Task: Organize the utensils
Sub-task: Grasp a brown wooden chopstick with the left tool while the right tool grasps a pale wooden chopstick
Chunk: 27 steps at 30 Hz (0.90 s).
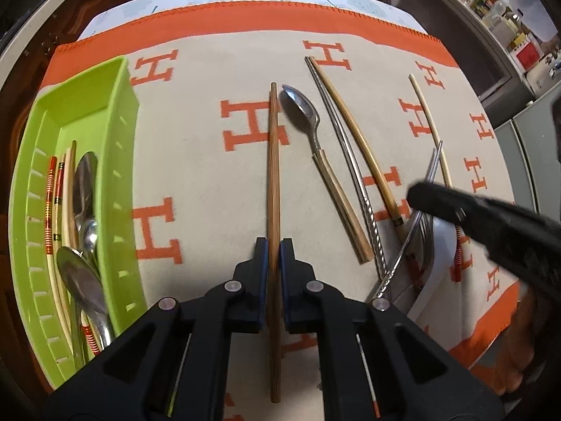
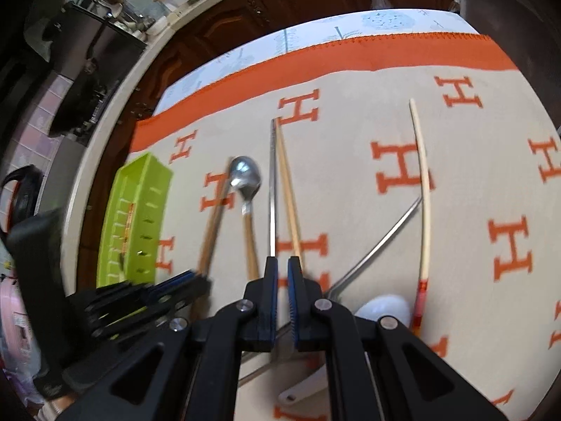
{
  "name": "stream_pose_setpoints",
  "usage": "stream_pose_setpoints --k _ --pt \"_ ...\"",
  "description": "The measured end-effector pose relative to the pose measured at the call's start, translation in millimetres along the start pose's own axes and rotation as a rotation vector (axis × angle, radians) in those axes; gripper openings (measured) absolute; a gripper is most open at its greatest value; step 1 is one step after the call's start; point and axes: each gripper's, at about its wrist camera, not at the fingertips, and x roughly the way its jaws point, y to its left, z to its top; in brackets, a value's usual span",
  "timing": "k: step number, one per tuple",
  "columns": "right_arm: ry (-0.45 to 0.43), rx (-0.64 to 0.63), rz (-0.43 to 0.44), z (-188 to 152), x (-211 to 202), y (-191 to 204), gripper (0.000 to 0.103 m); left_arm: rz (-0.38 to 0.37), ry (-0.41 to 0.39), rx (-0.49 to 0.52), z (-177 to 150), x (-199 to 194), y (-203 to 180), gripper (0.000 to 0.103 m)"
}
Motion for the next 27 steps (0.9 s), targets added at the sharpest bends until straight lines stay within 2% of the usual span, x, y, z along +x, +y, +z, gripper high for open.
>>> stream_pose_setpoints --k 5,9,16,20,27 --pt "0.065 -0.044 -0.051 8 20 4 0.006 -0.019 -0.015 -0.019 -5 -11 10 0.004" --pt "0.094 -0.078 -0.123 10 33 12 0.01 -0.032 -0.017 -0.032 -8 -15 17 0.004" --pt "0.072 -0.187 -0.247 14 42 33 0.007 -0.046 -0.019 -0.043 -9 -18 20 0.004" --pt "0.023 -0.125 -0.207 20 39 24 0.006 -0.048 -0.03 -0.053 -9 -23 24 0.004" --pt "-0.153 -0.02 -0.119 24 22 12 0.006 -0.045 -0.071 -0.074 -4 -33 29 0.004"
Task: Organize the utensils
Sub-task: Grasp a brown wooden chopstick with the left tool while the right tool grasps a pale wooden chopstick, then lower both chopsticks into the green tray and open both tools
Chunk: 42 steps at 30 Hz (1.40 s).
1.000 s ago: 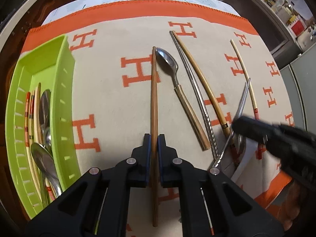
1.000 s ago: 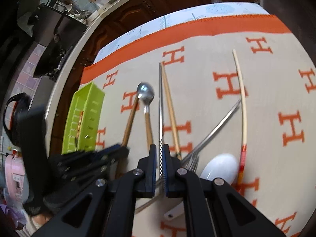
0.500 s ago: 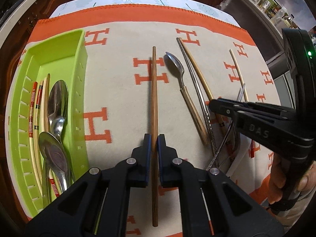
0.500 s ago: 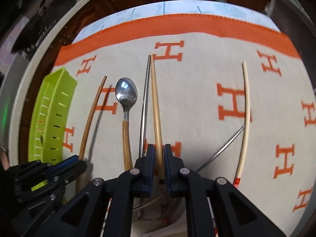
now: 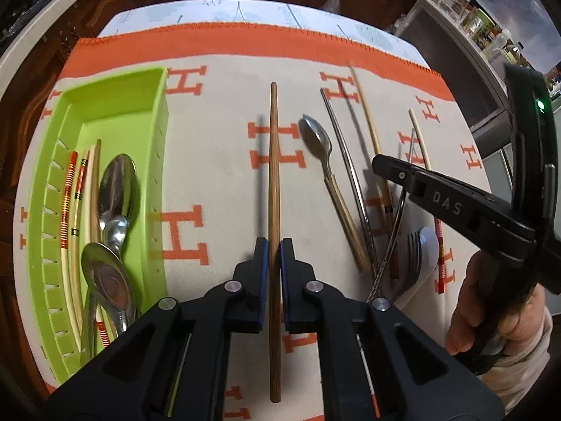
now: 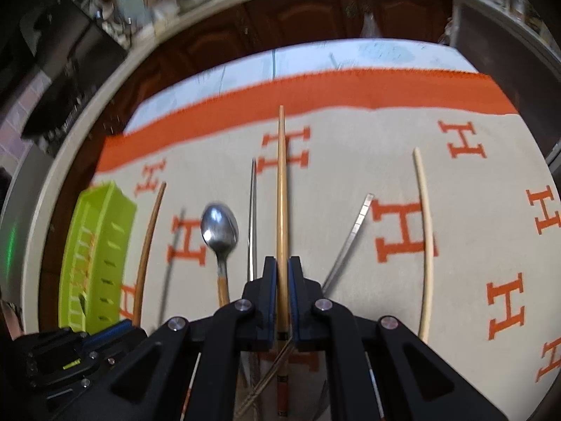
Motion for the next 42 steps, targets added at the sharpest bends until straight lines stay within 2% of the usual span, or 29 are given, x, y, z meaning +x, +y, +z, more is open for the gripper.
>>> stream_pose_setpoints --k 8,15,23,31,42 --pt "-0.169 0.019 0.064 -1 -40 4 0.006 -0.006 -0.04 0.001 -2 -21 -5 0.004" --pt "-0.19 0.006 0.12 3 -59 16 0.006 -0.004 -0.091 -0.023 -4 -50 1 0.004" --pt "-0.161 -0.03 0.195 -6 -84 45 0.006 -0.003 -0.144 -0.058 -16 -87 20 0.004" --pt "-0.104 -0.06 0.232 -20 -96 75 0.006 0.025 -0.183 -0.074 -33 -120 44 0.004" --pt "0.016 -0.158 0.298 -39 -87 146 0.006 0.069 -0.219 -0.134 -48 -133 91 0.004"
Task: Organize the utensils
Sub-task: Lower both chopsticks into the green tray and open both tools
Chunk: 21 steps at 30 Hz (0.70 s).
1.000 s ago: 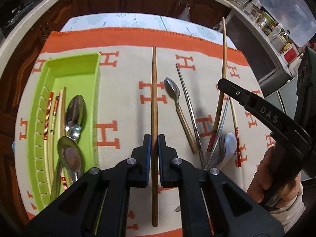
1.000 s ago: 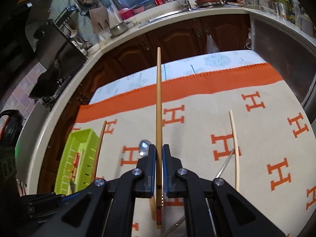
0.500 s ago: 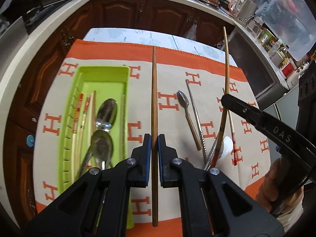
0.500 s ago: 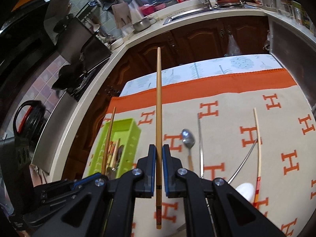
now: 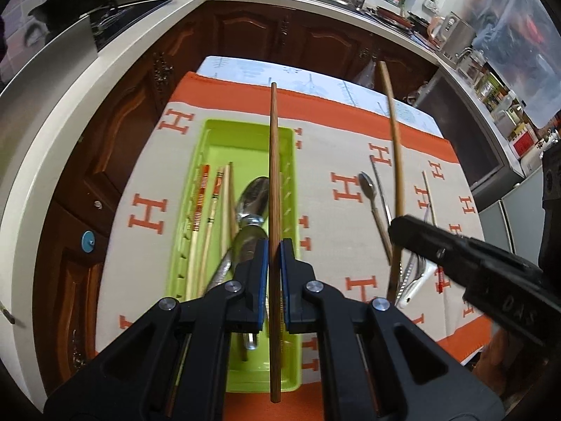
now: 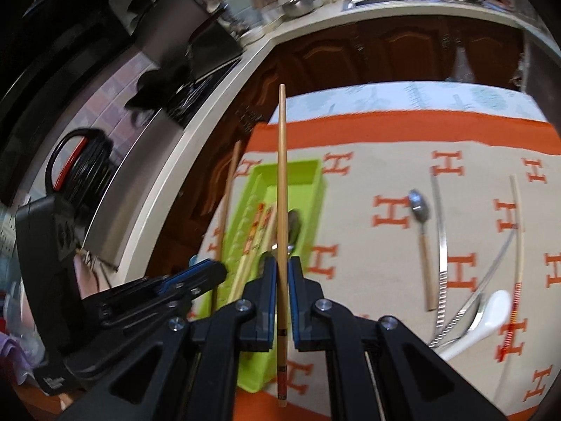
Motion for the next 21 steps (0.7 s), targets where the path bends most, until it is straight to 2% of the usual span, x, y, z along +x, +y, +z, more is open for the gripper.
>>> stream_pose_setpoints --k 5,21 --pt "0.044 -0.016 0.014 -2 21 22 0.006 0.006 0.004 -0.02 -3 9 15 0.005" --pt "0.154 0.039 -0.012 1 79 22 0.006 -0.019 0.048 -0.098 -6 50 62 0.005"
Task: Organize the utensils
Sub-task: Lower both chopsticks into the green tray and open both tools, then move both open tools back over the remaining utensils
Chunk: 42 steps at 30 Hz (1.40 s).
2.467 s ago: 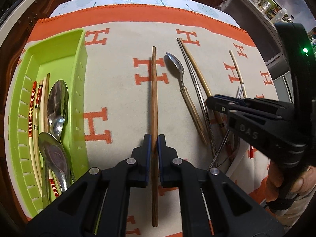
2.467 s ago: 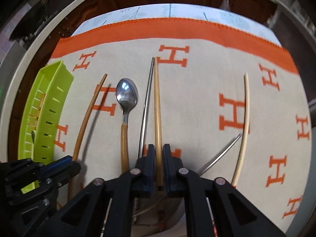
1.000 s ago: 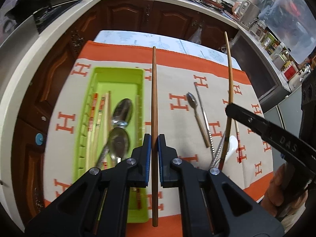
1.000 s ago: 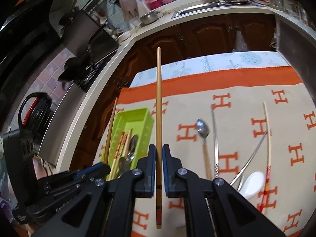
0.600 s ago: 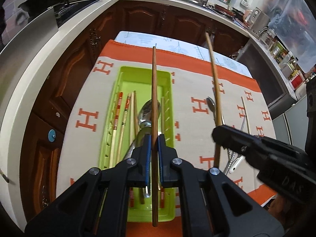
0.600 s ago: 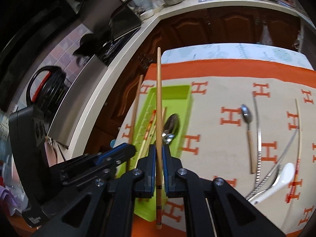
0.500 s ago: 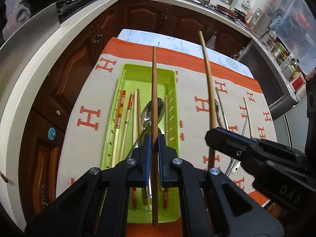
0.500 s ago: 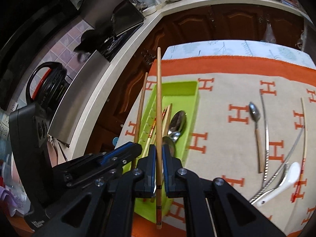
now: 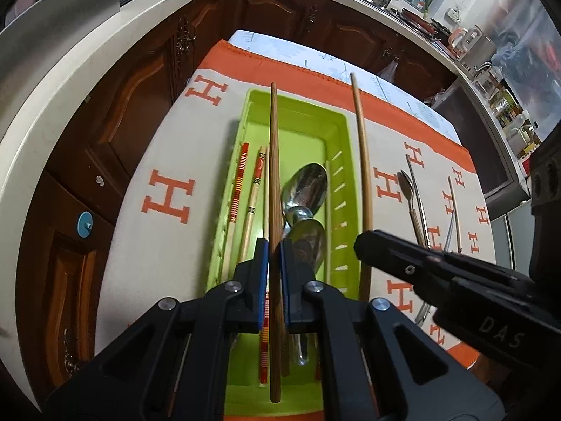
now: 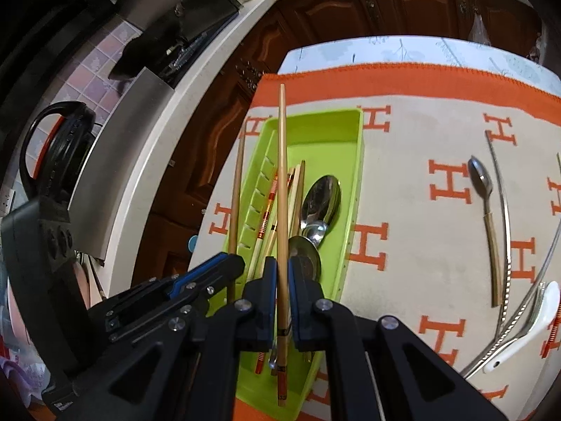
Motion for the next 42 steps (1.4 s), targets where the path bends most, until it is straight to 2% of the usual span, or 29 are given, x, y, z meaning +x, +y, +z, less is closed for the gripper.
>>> stream_pose_setpoints --k 10,18,24,32,42 --pt "0.072 0.043 -0.036 -5 13 -10 0.007 0.066 0.025 0.051 -3 14 -6 0.005" --pt "0.061 0.041 -0.069 -16 7 -14 0.008 0.08 0.033 0.046 -22 11 -8 0.01" --pt "0.023 0.027 -0.091 -28 -8 -17 0.008 0.092 -0.004 0.061 -32 -7 -13 0.018" --pt "-0.027 0.033 -0.116 -46 -33 -30 0.008 0.079 -0.018 0.107 -47 -24 -35 0.018" --pt "-0.099 0.083 -0.12 -64 -71 -62 0.008 0.049 -0.001 0.2 -72 -29 -88 0.019"
